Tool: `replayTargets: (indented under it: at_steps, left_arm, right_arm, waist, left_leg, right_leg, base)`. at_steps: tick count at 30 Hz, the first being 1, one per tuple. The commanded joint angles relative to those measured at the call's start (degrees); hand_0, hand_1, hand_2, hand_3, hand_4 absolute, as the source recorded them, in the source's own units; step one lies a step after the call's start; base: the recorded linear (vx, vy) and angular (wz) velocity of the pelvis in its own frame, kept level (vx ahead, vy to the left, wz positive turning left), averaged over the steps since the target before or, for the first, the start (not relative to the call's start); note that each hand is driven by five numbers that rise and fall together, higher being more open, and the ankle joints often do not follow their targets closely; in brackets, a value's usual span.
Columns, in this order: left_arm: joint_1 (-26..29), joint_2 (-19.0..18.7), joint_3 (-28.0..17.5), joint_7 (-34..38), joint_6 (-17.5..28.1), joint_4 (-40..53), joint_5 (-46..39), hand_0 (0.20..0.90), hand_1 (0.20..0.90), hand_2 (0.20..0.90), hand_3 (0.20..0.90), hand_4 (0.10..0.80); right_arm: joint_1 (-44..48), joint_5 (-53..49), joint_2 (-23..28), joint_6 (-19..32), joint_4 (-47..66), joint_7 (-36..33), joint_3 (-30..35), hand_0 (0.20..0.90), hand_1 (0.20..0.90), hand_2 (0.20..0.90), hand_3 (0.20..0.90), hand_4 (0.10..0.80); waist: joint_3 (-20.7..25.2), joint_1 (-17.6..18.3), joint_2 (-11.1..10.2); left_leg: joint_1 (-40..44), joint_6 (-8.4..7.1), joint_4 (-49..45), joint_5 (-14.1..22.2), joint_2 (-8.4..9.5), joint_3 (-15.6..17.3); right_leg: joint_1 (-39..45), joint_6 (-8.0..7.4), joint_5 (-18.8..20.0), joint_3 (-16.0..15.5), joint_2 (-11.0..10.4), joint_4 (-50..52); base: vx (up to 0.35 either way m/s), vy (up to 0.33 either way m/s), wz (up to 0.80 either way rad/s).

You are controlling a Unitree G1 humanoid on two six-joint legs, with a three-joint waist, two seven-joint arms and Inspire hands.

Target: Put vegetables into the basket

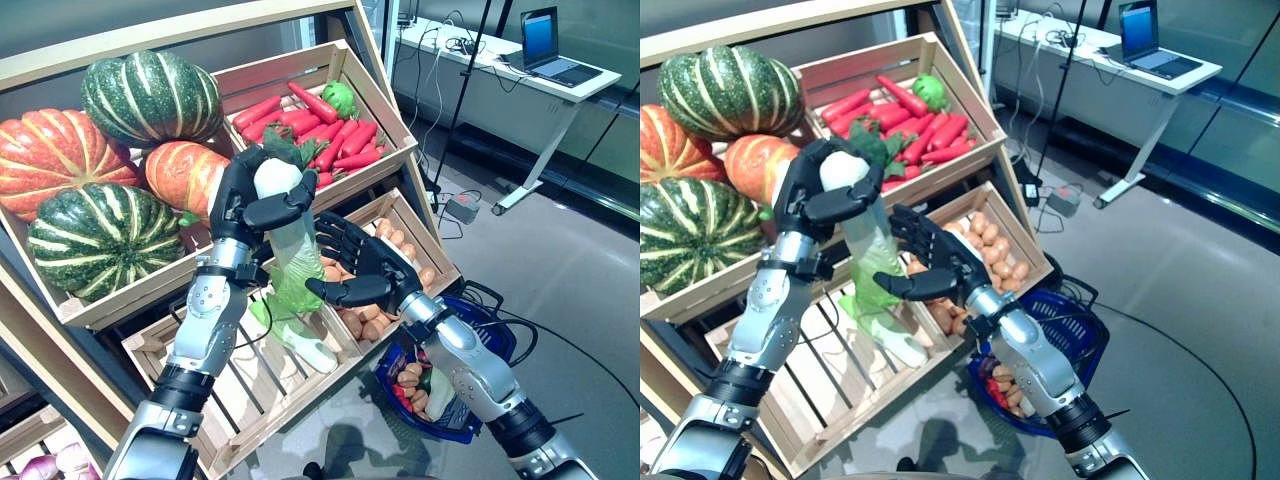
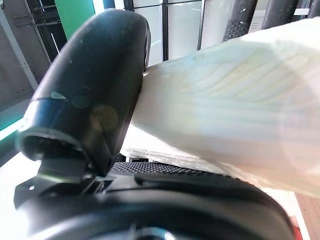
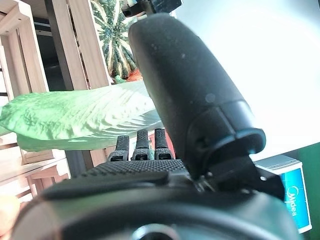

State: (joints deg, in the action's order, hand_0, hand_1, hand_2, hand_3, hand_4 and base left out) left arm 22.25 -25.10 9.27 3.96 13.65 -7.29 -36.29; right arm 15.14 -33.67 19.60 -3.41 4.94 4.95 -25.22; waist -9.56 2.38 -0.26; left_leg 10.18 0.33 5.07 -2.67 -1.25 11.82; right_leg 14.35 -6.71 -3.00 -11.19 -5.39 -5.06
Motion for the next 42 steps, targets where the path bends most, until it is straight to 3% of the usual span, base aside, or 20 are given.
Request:
replayTargets:
  at_steps: [1, 12, 21, 34, 39, 42]
  left_arm:
    - [9.1, 4.8, 2.4, -2.4, 10.4, 3.8, -3.2, 0.3, 0.3, 0.3, 0.3, 0.4]
    - [4.8, 12.2, 7.1, -4.1, 7.2, 11.4, -8.3, 0.3, 0.3, 0.3, 0.3, 0.4]
    - [5.5, 13.1, 9.9, -5.5, 5.3, 11.9, -10.5, 0.3, 0.3, 0.3, 0.3, 0.4]
    - [5.7, 13.2, 10.7, -6.3, 4.0, 13.8, -9.8, 0.3, 0.3, 0.3, 0.3, 0.4]
    - [5.8, 13.5, 11.0, -8.4, 2.7, 13.8, -10.0, 0.3, 0.3, 0.3, 0.3, 0.4]
    - [5.9, 13.2, 11.4, -13.1, -0.3, 13.3, -12.9, 0.3, 0.3, 0.3, 0.3, 0.4]
  right_arm:
    - [5.0, 5.7, -5.7, 6.3, 2.0, -3.4, 0.2, 0.9, 0.9, 0.9, 0.9, 0.8]
    - [8.2, 13.3, -7.6, 6.6, -6.3, -16.0, -0.9, 0.9, 0.9, 0.9, 0.9, 0.8]
    - [12.0, 13.4, -10.0, 5.9, -14.5, -21.5, -1.5, 0.9, 0.9, 0.9, 0.9, 0.8]
    - [11.1, 13.7, -11.0, 1.4, -19.1, -17.8, -3.4, 0.9, 0.9, 0.9, 0.9, 0.8]
    - [10.8, 8.8, -11.2, 1.6, -19.3, -10.9, -4.2, 0.9, 0.9, 0.9, 0.9, 0.8]
    - [11.3, 4.1, -10.0, 2.0, -19.0, -1.1, -3.9, 0.9, 0.9, 0.9, 0.9, 0.8]
  waist:
    - [5.8, 0.8, 0.3]
    - [5.0, -1.2, -0.6]
    - [5.2, -2.6, -0.7]
    - [5.4, -3.0, -1.0]
    - [5.2, -3.0, -1.0]
    - [5.3, -3.1, -1.2]
  left_leg:
    - [3.6, -0.51, -0.1, 8.0, 0.58, 0.4]
    - [4.1, -0.06, -0.1, 8.4, 0.83, -1.4]
    - [4.0, 0.1, -0.1, 8.5, 0.99, -2.4]
    - [3.9, 0.09, -0.1, 8.5, 0.87, -2.7]
    - [4.0, -0.06, -0.1, 8.4, 0.76, -2.6]
    - [4.1, -0.22, -0.1, 8.4, 0.68, -2.5]
  right_leg:
    - [-1.3, 4.14, -0.6, -0.3, 2.5, 0.1]
    - [-0.3, 4.36, -0.5, -1.3, 2.5, 0.1]
    - [-0.1, 4.43, -0.4, -2.2, 2.3, 0.1]
    - [-0.2, 4.49, -0.3, -2.6, 2.0, 0.1]
    - [-0.1, 4.56, -0.3, -2.7, 2.1, 0.1]
    - [0.0, 4.6, -0.4, -2.9, 2.2, 0.1]
  base:
    - [0.0, 0.0, 0.0]
    - [0.0, 0.0, 0.0]
    - [0.005, -0.001, 0.02]
    - [0.009, 0.002, 0.06]
    - [0.0, 0.0, 0.0]
    - [0.0, 0.0, 0.0]
